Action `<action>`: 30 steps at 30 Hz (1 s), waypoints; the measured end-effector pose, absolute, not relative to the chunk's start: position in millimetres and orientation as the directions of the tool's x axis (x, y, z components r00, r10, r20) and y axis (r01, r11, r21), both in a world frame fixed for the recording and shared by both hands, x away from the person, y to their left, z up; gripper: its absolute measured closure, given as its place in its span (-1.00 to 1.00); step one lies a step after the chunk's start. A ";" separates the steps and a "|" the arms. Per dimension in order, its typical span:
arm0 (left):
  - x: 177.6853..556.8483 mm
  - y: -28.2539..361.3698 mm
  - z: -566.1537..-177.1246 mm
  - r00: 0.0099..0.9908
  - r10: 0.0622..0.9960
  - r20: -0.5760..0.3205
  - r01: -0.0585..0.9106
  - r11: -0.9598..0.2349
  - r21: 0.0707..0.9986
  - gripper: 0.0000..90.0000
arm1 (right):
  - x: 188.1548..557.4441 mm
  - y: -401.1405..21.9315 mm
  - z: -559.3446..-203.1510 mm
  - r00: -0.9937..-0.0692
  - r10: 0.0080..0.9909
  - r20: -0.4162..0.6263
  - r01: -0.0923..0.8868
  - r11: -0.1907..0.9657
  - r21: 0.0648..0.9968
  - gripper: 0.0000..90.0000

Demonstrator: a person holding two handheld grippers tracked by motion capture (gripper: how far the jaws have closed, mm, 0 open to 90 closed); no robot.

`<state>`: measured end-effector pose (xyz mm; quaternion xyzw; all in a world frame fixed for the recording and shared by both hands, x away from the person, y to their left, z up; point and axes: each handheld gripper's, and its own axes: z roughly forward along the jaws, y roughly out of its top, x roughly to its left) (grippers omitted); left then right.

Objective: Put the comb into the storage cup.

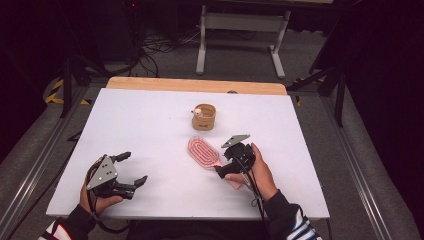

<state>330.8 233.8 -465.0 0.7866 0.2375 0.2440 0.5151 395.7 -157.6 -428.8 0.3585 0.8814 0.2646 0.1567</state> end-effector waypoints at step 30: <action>331.8 232.5 -466.6 0.779 0.614 0.129 0.131 -0.360 0.924 -0.86 | 406.9 -141.6 -447.1 -0.730 0.682 -0.040 0.577 0.646 0.499 -0.33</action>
